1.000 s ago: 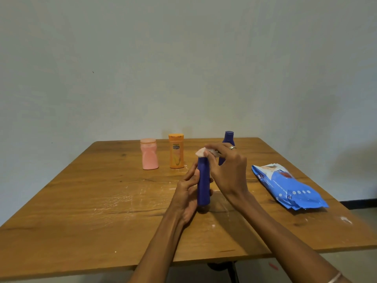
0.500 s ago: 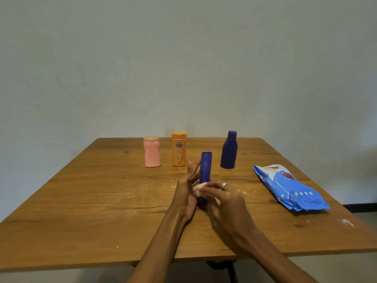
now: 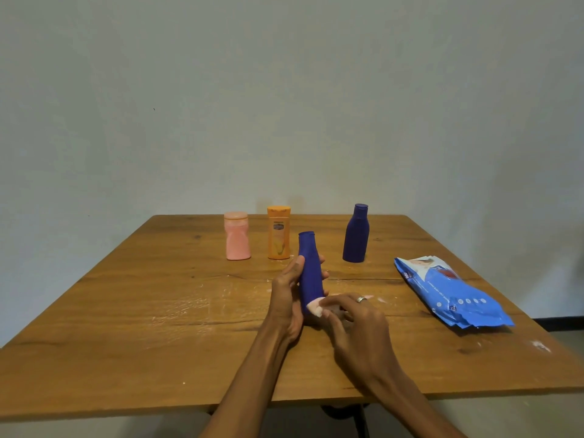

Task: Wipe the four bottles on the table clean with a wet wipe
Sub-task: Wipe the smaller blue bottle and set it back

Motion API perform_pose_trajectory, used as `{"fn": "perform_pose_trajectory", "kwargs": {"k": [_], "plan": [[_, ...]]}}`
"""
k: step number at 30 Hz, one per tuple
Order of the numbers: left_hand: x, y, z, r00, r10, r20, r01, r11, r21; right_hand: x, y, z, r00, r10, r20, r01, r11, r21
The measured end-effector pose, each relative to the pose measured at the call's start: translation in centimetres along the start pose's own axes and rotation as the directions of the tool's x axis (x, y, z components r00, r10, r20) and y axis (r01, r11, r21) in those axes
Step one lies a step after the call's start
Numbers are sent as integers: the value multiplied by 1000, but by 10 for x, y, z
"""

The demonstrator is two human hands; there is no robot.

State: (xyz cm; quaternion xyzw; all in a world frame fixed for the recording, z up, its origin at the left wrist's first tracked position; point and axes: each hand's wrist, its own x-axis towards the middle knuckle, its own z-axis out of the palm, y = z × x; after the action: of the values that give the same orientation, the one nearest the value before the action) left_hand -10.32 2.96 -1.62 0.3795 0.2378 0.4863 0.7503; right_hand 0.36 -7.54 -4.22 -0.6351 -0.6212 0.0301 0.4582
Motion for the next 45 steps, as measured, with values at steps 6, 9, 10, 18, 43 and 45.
{"fn": "perform_pose_trajectory", "kwargs": {"k": [6,9,10,18,43,45], "plan": [[1,0,0,1000,4,6,-4,1000,-14,5,4,2,994,80,-73,-77,996,44],[1,0,-1,1000,-7,17,7,1000,19,7,3,1,991,89,-102,-81,993,83],[1,0,0,1000,-22,22,21,1000,23,8,2,1,990,85,-113,-74,993,95],[0,-5,-1,996,-86,-6,86,996,31,31,-5,0,977,81,-200,-54,989,134],[-4,-6,3,982,9,186,-52,973,224,58,-27,-9,949,3,-314,68,974,216],[-4,-5,2,980,1,198,-42,978,206,67,-27,-12,939,15,-343,68,971,230]]}}
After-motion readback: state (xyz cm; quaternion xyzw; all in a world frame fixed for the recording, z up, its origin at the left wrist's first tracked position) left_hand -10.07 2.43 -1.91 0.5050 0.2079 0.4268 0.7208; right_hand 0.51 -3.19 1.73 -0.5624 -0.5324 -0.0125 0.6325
